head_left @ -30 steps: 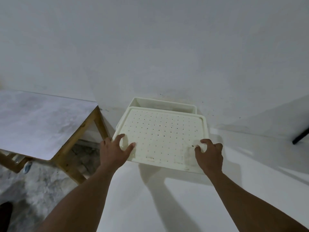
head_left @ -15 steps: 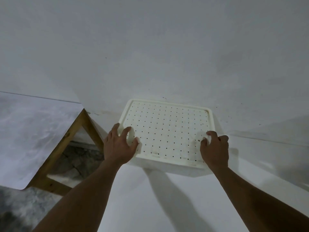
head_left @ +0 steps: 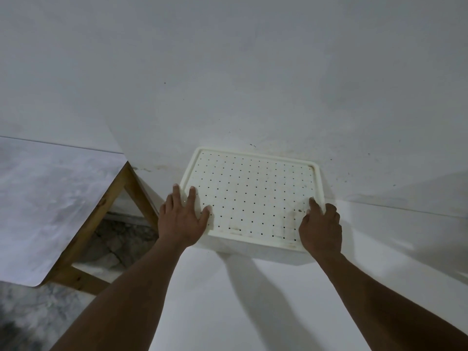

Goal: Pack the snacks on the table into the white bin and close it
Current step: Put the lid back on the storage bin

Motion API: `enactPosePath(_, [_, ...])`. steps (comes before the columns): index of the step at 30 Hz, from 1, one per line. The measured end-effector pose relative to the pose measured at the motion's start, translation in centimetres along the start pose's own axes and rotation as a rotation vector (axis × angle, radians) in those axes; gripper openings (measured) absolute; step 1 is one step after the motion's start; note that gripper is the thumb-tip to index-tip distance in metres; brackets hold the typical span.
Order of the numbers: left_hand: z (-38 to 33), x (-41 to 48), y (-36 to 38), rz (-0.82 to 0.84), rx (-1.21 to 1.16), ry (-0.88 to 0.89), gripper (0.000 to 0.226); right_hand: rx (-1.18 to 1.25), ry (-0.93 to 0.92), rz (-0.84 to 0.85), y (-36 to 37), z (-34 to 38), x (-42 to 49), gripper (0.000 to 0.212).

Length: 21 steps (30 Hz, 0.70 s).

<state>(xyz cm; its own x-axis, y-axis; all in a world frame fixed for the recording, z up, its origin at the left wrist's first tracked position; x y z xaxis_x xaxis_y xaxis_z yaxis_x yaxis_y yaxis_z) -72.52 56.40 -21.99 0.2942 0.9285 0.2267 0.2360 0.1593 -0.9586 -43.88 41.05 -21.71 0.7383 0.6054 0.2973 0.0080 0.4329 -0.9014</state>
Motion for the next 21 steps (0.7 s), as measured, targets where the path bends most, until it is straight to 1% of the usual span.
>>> enactPosePath(2, [-0.1, 0.1, 0.0, 0.042, 0.031, 0.049, 0.083, -0.091, -0.099, -0.009, 0.3, 0.1, -0.2, 0.047])
enactPosePath(6, [-1.0, 0.4, 0.2, 0.121, 0.051, 0.174, 0.084, -0.159, -0.222, 0.056, 0.5, 0.2, -0.4, 0.057])
enactPosePath(10, [-3.5, -0.8, 0.5, 0.153, -0.015, 0.184, 0.087, -0.184, -0.354, 0.156, 0.2, 0.2, -1.2, 0.065])
enactPosePath(15, [-7.2, -4.0, -0.1, 0.215, -0.049, 0.216, 0.088, -0.107, -0.413, 0.26, -1.4, -0.3, -4.1, 0.07])
enactPosePath(16, [-8.0, -4.7, -0.3, 0.242, -0.057, 0.222, 0.088, -0.073, -0.41, 0.291, -2.0, -0.6, -4.5, 0.069])
enactPosePath(19, [-10.3, -6.4, -1.4, 0.316, -0.049, 0.248, 0.087, 0.016, -0.431, 0.37, -3.8, -1.6, -5.1, 0.054])
enactPosePath(21, [-11.9, -7.0, -2.4, 0.364, -0.031, 0.271, 0.084, 0.06, -0.426, 0.438, -5.5, -2.6, -5.1, 0.049])
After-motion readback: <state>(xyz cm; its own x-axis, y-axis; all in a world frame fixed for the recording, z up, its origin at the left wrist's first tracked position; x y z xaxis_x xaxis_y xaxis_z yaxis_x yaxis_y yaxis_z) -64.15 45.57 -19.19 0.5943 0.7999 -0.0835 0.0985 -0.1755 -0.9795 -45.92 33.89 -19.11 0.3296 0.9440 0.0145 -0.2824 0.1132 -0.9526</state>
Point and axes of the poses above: each hand's wrist, its own x-axis towards the middle knuckle, its own y-axis out of the palm, z = x × y, the point moved 1 cm from there along x, towards the middle knuckle, and after that the axes turned 12 degrees about -z, right-handed, at the moved point
